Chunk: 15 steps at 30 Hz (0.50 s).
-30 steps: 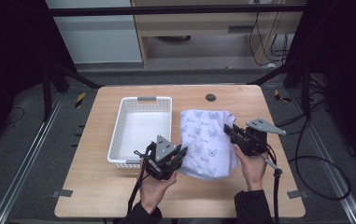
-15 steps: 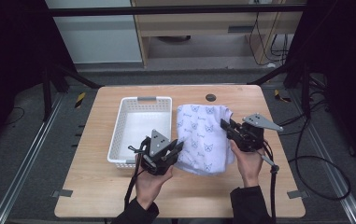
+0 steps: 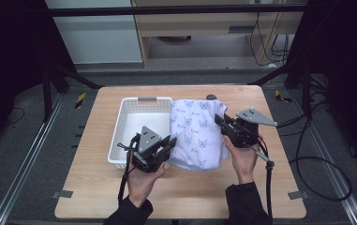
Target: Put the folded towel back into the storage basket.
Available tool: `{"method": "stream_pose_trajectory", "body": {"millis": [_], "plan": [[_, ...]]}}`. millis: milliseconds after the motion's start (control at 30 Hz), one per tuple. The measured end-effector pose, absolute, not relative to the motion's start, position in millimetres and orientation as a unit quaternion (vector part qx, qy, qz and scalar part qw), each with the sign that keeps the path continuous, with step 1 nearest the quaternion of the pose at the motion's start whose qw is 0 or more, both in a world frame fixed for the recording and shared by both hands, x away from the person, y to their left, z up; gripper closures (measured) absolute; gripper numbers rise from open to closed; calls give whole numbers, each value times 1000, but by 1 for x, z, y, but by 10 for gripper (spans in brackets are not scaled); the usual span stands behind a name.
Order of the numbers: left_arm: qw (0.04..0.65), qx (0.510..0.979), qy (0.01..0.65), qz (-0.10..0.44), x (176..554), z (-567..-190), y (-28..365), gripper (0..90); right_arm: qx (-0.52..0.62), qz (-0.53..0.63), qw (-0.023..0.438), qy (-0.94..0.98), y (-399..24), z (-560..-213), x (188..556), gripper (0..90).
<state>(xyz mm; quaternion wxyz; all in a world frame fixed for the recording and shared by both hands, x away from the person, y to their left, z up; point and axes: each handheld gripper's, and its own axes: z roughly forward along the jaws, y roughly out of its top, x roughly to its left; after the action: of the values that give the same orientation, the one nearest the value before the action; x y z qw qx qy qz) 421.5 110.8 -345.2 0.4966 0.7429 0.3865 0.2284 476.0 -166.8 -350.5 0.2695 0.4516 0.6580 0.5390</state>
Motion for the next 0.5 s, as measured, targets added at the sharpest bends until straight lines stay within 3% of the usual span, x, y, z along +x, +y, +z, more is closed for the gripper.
{"method": "stream_pose_trajectory", "body": {"millis": [500], "plan": [[504,732,393,238,425,-338,140,799,436,548,267,662,-138,-338,483,762]]}}
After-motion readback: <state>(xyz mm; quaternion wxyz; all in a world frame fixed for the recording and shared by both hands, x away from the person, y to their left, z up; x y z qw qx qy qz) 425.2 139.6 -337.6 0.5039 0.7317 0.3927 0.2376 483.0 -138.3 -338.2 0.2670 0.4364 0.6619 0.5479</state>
